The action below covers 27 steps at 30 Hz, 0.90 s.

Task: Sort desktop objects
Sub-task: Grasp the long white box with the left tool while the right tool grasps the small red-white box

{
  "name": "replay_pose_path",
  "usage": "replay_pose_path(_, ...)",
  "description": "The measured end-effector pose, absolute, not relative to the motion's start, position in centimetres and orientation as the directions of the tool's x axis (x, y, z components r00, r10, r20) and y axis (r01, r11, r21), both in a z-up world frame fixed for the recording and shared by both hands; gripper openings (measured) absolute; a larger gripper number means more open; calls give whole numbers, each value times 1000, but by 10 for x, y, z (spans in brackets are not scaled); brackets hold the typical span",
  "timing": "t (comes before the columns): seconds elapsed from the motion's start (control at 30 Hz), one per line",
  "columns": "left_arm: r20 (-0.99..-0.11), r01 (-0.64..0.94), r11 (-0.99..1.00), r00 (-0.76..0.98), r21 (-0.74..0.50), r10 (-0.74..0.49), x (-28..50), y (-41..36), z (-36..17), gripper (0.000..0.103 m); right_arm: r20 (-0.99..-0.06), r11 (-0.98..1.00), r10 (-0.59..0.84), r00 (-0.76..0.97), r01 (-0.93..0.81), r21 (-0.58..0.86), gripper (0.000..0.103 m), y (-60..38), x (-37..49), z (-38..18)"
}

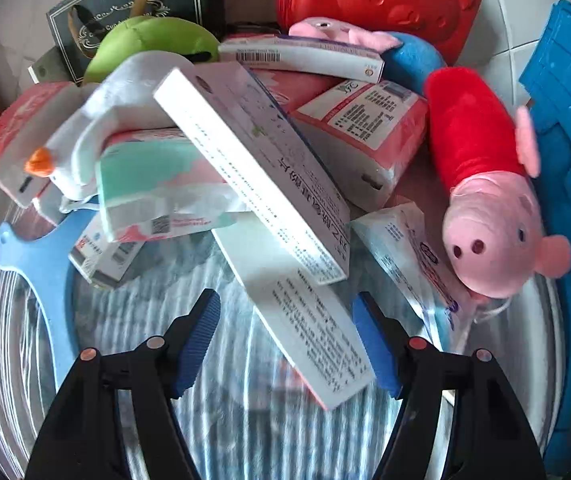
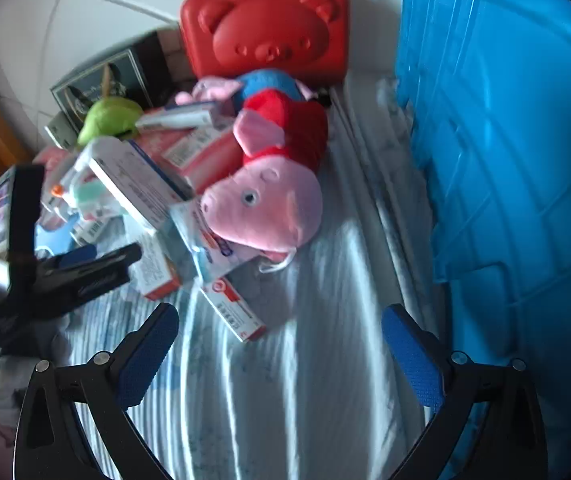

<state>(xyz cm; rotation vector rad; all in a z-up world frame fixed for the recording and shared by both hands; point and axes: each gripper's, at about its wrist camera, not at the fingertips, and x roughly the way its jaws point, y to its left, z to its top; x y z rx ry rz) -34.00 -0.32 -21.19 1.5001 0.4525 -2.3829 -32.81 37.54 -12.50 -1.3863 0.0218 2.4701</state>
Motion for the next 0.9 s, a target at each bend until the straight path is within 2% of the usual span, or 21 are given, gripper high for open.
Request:
replay_pose_path(0.03,-910,397,-911,-408,-113,-65,-348,-3,-220,68,-842,-953,256,-475,-270,-138,103,378,-331,-131)
replay_pose_path(0.1,-909,394,-912,-411,-116,-62,-351,-5,-228,58,-857,-956,249,-451,-255,-144,103,379,-338,-145)
replay_pose_path(0.13,-905,390,-912,-423,-127,-55,-346,-6,-227,49,-867,-959,244,-435,-241,-149,103,379,-344,-154)
replay_pose_path(0.2,-906,378,-915,-421,-139,-36,-328,-8,-225,46,-881,-964,242,-406,-205,-171,103,375,-352,-172)
replay_pose_path(0.37,-901,331,-938,-430,-101,-55,-258,-4,-214,45,-908,-978,197,-369,-135,-157,103,359,-371,-204)
replay_pose_path(0.43,-903,340,-935,-426,-100,-59,-235,-4,-209,45,-910,-981,188,-369,-112,-157,95,352,-380,-214)
replay_pose_path(0.47,-902,348,-931,-427,-106,-57,-226,-5,-206,45,-910,-979,199,-363,-104,-173,79,349,-385,-219)
replay_pose_path(0.5,-899,355,-928,-435,-110,-60,-219,-6,-202,45,-911,-975,221,-347,-101,-198,52,345,-389,-224)
replay_pose_path(0.53,-893,358,-927,-445,-109,-67,-212,-5,-197,45,-905,-971,239,-352,-103,-216,48,342,-389,-223)
replay_pose_path(0.57,-887,361,-927,-456,-105,-77,-207,-4,-191,45,-908,-973,229,-351,-96,-208,29,338,-389,-221)
replay_pose_path(0.77,-819,329,-935,-568,-131,-85,-182,7,-140,45,-875,-985,169,-453,-44,-168,26,306,-353,-171)
replay_pose_path(0.9,-766,296,-945,-638,-139,-87,-186,13,-104,45,-813,-984,163,-559,-37,-172,26,289,-317,-117)
